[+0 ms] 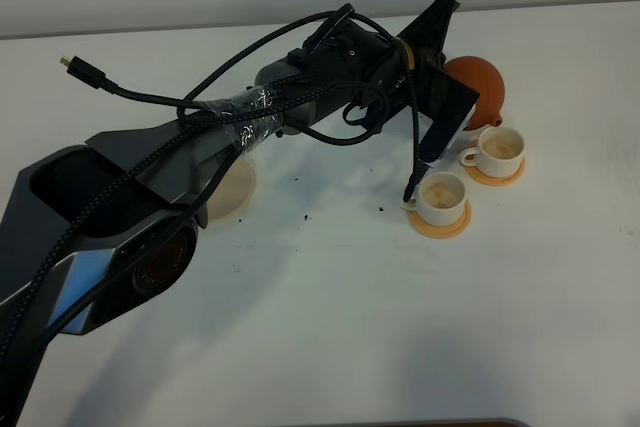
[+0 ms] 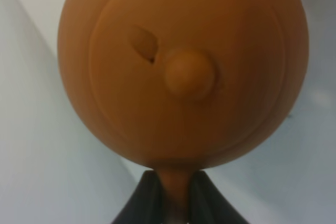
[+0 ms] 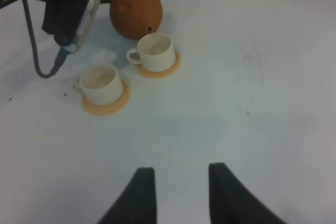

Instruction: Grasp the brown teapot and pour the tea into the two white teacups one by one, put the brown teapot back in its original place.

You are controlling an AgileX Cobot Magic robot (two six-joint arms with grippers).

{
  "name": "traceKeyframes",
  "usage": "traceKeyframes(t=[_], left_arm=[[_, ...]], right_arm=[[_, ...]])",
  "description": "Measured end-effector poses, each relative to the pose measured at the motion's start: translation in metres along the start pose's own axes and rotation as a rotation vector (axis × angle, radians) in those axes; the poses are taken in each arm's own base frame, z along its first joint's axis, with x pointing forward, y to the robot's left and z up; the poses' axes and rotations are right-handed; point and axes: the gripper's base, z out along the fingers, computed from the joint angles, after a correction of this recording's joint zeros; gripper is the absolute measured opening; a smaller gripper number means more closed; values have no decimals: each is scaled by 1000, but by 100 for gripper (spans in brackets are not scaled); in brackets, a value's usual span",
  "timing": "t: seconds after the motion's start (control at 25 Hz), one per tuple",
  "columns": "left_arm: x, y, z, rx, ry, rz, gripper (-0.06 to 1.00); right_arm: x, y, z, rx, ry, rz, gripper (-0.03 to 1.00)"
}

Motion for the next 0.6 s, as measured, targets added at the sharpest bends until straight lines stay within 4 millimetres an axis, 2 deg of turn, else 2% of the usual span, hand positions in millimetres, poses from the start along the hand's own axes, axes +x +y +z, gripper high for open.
traceKeyframes(t=[0.6], left_arm=[[-2, 6, 0, -61, 4, 140, 11]], right_arm=[[0, 0, 0, 0, 0, 0, 24]])
